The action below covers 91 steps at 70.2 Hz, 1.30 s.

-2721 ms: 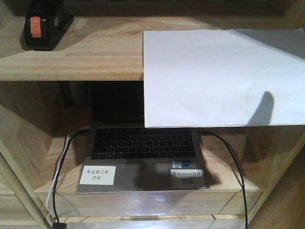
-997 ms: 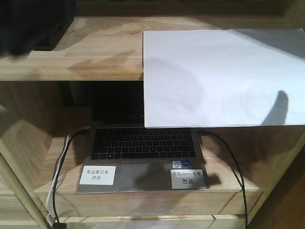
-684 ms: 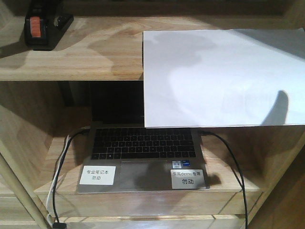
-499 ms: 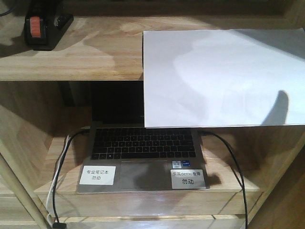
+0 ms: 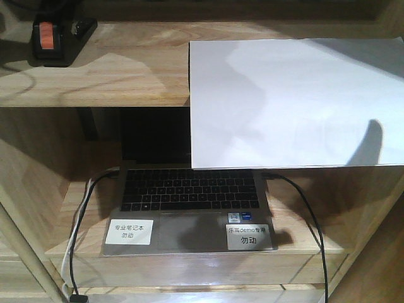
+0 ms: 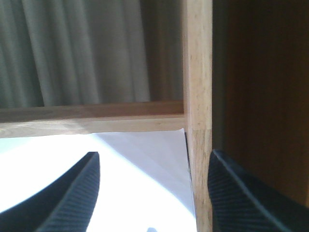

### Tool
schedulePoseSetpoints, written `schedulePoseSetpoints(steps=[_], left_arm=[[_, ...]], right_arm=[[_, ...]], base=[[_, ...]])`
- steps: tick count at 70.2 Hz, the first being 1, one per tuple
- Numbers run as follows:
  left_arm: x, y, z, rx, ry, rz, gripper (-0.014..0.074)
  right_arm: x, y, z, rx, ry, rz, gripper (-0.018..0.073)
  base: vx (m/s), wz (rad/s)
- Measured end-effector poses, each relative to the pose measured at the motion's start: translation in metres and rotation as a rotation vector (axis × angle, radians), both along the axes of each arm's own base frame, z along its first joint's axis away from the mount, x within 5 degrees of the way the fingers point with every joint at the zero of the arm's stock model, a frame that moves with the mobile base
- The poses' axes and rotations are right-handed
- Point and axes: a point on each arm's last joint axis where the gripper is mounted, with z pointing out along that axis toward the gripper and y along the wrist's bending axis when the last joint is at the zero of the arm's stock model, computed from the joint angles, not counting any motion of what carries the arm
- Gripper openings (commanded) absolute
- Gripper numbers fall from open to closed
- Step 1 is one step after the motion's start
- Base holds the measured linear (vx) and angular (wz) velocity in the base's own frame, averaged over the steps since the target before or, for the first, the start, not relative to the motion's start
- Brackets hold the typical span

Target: Grab stapler and paper to desk for stapling

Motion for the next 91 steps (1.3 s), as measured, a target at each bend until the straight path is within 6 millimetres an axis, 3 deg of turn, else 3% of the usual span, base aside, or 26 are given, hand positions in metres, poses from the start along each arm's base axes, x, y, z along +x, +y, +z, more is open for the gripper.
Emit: schedulePoseSetpoints(steps=[20, 47, 69, 81, 91], left_arm=[[0.016, 0.008, -0.007, 0.0, 0.013, 0.04, 0.0588], [0.043, 0.01, -0.032, 0.008, 0.11, 0.047, 0.0588], [0.049, 0.008, -0.039, -0.002, 0.134, 0.036, 0.0575], [0.049, 0.008, -0.039, -0.002, 0.134, 0.036, 0.0492], [0.049, 0.008, -0.039, -0.004, 0.136, 0.034, 0.0332]], right_arm=[[0.0, 0.0, 0.0, 0.0, 0.0, 0.0, 0.0452], [0.0, 0.0, 0.0, 0.0, 0.0, 0.0, 0.0452], [0.0, 0.0, 0.0, 0.001, 0.0, 0.0, 0.0452], [0.0, 0.0, 0.0, 0.001, 0.0, 0.0, 0.0452], [0.0, 0.0, 0.0, 0.001, 0.0, 0.0, 0.0452]], base=[[0.0, 0.0], [0.0, 0.0], [0.0, 0.0], [0.0, 0.0], [0.0, 0.0]])
